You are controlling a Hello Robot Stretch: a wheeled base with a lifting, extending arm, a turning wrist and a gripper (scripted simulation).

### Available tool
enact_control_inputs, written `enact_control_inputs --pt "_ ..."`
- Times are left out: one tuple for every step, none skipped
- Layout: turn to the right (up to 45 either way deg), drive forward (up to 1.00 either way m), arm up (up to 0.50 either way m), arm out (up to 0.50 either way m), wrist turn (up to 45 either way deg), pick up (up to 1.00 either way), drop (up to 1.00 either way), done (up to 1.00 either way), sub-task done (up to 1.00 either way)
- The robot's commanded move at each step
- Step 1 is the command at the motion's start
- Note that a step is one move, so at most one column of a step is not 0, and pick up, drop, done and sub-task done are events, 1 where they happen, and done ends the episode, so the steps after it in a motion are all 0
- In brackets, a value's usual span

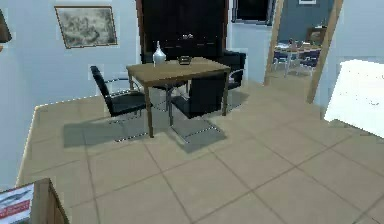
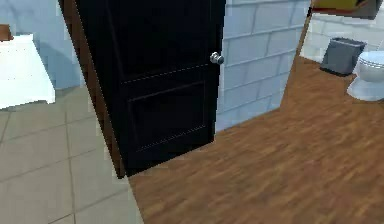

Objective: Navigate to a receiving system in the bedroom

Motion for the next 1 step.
enact_control_inputs --pt "45.0 0.00 0.00 0.00 0.0 0.00 0.00 0.00 0.00"
